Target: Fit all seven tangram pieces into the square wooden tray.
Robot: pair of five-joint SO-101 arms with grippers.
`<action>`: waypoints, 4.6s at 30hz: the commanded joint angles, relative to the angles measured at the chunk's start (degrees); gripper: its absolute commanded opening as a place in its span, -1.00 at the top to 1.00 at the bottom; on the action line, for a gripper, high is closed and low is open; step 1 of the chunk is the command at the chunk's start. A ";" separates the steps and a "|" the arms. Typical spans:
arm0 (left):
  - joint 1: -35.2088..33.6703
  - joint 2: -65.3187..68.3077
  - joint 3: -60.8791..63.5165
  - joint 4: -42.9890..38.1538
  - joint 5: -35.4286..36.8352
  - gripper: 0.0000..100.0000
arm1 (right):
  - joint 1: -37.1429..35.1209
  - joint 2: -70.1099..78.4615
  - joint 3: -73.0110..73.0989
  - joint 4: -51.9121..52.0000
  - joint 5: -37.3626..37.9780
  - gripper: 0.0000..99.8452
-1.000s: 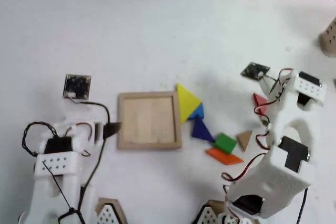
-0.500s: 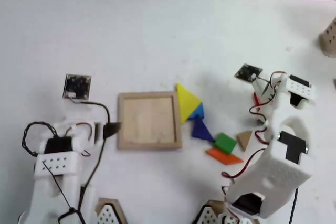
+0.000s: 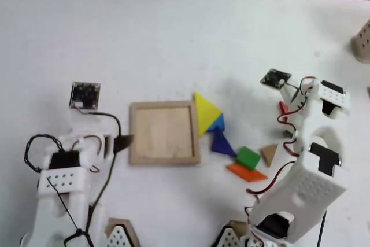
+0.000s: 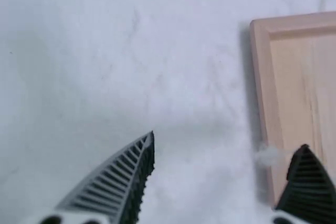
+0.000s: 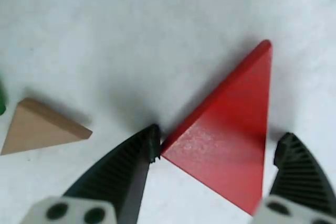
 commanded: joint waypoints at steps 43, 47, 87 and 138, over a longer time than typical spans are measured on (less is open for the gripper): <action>0.84 -0.31 -0.62 -0.97 -2.46 0.22 | 9.80 -6.46 -4.13 12.00 30.51 0.36; 0.84 -0.31 -0.62 -0.97 -2.46 0.22 | 9.98 -4.26 -4.04 8.75 30.51 0.36; 0.84 -0.31 -0.62 -0.97 -2.73 0.22 | 12.26 -1.19 -4.04 4.09 38.33 0.70; 0.75 -0.31 -0.79 0.00 -2.99 0.22 | 26.33 -1.63 -16.26 16.04 63.65 0.30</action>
